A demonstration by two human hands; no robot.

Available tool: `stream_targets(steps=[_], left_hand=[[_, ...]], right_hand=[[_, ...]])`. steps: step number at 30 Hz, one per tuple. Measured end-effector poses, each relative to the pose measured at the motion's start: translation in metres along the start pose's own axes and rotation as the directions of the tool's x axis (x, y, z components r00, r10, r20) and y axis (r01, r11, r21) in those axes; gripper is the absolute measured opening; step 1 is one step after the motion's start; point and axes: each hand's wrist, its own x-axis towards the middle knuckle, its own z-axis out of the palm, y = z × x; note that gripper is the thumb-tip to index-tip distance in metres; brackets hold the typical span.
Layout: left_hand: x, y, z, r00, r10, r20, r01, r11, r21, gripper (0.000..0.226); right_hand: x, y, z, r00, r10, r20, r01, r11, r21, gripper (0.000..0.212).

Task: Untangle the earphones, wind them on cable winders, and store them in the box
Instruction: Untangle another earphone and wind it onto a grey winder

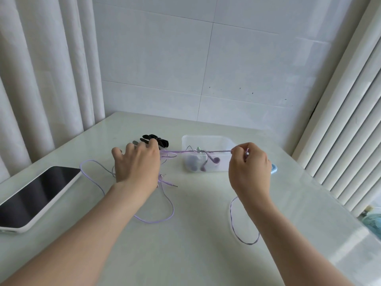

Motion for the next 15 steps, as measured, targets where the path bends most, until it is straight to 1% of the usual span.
stream_targets(steps=[3,5,6,7,9,10,11,12,14,15], left_hand=[[0.001,-0.002,-0.001,0.999,-0.011,-0.038,0.01,1.0,-0.018,0.043],[0.0,-0.002,-0.002,0.998,-0.026,-0.062,0.025,1.0,-0.015,0.042],[0.0,-0.003,-0.002,0.998,-0.031,-0.063,0.03,0.999,-0.01,0.042],[-0.001,-0.003,-0.002,0.998,-0.031,-0.057,0.031,1.0,-0.006,0.042],[0.0,-0.003,0.0,0.999,-0.011,-0.034,0.01,0.999,-0.031,0.047],[0.001,-0.003,0.002,1.0,0.012,-0.021,-0.014,0.997,-0.075,0.052],[0.003,-0.004,0.004,0.999,0.042,-0.006,-0.043,0.989,-0.144,0.058],[0.005,-0.004,0.004,0.996,0.084,0.014,-0.079,0.972,-0.223,0.065],[0.007,-0.002,0.0,0.972,0.226,0.065,-0.189,0.916,-0.355,0.077],[0.005,0.001,-0.004,0.945,0.312,0.099,-0.247,0.878,-0.41,0.082]], right_hand=[[-0.005,-0.007,-0.007,0.999,0.038,0.006,-0.037,0.993,-0.108,0.032],[-0.007,-0.01,-0.008,0.996,0.076,0.043,-0.07,0.99,-0.12,0.032],[-0.008,-0.012,-0.008,0.992,0.113,0.059,-0.109,0.992,-0.064,0.03],[-0.008,-0.014,-0.008,0.983,0.168,0.068,-0.17,0.985,0.028,0.027],[-0.007,-0.016,-0.009,0.944,0.317,0.095,-0.331,0.918,0.219,0.02],[-0.006,-0.017,-0.011,0.919,0.375,0.117,-0.393,0.875,0.282,0.02],[-0.005,-0.017,-0.014,0.906,0.401,0.138,-0.424,0.848,0.318,0.021],[-0.004,-0.016,-0.016,0.905,0.398,0.151,-0.426,0.844,0.327,0.023],[-0.002,-0.013,-0.017,0.922,0.35,0.166,-0.385,0.873,0.3,0.028],[-0.002,-0.011,-0.016,0.931,0.32,0.175,-0.358,0.891,0.279,0.03]])
